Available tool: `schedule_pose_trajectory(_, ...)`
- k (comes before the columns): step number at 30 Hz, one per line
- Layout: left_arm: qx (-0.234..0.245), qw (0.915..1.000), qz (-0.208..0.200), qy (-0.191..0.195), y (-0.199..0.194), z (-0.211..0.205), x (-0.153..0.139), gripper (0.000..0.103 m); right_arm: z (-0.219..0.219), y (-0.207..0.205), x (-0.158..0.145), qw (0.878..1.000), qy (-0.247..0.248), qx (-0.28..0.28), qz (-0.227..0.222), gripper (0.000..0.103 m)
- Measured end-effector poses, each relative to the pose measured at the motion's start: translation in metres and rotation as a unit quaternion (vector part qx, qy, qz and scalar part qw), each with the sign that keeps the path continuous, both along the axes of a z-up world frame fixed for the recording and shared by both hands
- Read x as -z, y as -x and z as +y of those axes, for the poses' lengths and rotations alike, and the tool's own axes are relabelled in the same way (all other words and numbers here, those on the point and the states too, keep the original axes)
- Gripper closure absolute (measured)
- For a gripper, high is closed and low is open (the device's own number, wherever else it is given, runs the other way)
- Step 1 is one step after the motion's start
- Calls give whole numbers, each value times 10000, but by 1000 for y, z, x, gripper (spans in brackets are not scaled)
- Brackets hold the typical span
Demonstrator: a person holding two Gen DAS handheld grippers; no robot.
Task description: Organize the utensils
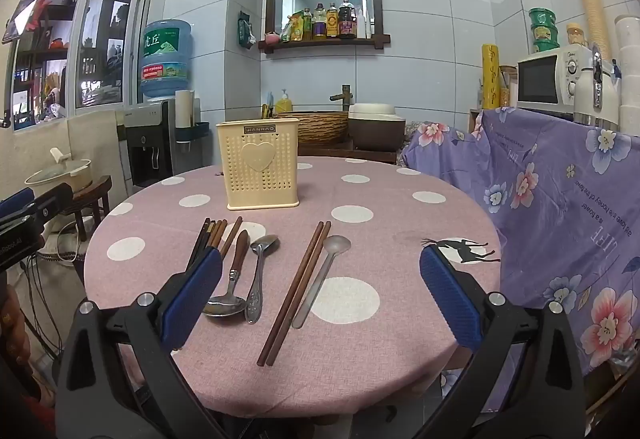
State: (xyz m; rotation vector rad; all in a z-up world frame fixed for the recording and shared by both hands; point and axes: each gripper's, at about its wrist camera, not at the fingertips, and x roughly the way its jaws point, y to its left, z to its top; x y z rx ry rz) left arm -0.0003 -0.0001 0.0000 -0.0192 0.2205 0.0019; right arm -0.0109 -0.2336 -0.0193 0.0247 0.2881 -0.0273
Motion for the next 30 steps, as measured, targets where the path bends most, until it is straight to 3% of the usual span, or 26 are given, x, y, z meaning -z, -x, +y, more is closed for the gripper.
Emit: schedule_pose_trajectory(30, 109, 9999, 20, -81, 0, -2, -3, 5, 0, 0, 0, 10000, -1, -7, 4, 5)
